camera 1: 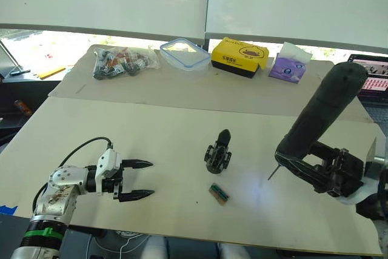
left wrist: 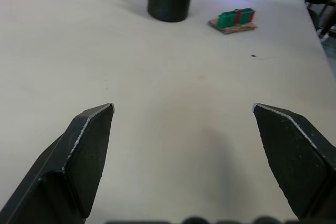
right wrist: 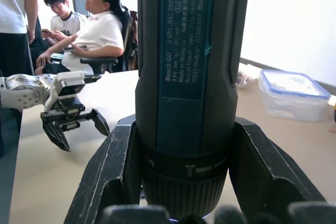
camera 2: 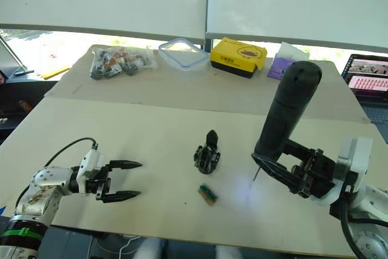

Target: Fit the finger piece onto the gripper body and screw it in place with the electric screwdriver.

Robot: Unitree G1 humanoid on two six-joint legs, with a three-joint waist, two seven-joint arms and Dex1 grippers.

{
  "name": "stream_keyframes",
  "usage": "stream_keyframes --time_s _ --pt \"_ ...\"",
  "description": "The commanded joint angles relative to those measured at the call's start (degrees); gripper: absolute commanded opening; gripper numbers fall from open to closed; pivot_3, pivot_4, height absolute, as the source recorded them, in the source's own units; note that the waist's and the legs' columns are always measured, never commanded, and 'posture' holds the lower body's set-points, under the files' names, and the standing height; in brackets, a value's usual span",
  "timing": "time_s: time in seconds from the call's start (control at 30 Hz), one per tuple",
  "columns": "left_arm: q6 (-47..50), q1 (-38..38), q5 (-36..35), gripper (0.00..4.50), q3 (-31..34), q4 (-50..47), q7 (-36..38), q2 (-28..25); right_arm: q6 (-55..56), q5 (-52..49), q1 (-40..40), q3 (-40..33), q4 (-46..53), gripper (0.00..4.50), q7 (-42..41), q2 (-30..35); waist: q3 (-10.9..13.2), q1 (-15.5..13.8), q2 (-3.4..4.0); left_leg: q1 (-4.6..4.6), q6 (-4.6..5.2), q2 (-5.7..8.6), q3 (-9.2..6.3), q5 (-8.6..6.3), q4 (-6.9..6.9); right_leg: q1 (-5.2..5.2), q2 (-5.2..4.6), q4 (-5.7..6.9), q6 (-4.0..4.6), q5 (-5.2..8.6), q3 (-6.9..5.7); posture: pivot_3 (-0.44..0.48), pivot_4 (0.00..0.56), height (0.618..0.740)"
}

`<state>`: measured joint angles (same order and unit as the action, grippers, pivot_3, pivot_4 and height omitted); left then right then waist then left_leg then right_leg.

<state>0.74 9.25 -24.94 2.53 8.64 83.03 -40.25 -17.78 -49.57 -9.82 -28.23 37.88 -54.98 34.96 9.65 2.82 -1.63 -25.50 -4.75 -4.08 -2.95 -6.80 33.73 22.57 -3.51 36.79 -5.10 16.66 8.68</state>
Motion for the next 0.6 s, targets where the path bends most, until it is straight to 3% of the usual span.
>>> stream_keyframes --time_s 0.03,0.33,0.6 --pt "2.24 0.53 0.26 4.47 -3.0 -7.66 -2.31 1.22 3.07 -0.35 3.42 4.89 4.44 1.9 -0.47 -0.72 0.0 0.0 0.01 0.0 0.0 0.0 0.0 0.0 0.0 0.0 0.0 0.01 0.0 0.0 0.0 0.0 0.15 0.74" --pt "4.98 3.78 6.86 4.47 -14.14 -10.33 -8.79 8.28 6.82 7.46 8.74 19.77 0.13 1.9 -3.37 -4.29 0.04 -0.24 -0.06 -0.05 0.36 0.0 -0.01 0.23 0.05 -0.01 0.03 -0.02 -0.02 0.01 -0.01 0.0 0.15 0.74" --pt "5.84 4.29 11.36 4.47 -19.88 -11.26 -14.03 12.87 10.65 11.27 8.53 24.98 -2.66 1.9 -5.17 -6.69 0.04 -0.24 -0.07 -0.05 0.37 0.0 -0.05 0.23 0.02 -0.01 0.07 0.04 -0.04 0.0 -0.01 0.0 0.15 0.74"
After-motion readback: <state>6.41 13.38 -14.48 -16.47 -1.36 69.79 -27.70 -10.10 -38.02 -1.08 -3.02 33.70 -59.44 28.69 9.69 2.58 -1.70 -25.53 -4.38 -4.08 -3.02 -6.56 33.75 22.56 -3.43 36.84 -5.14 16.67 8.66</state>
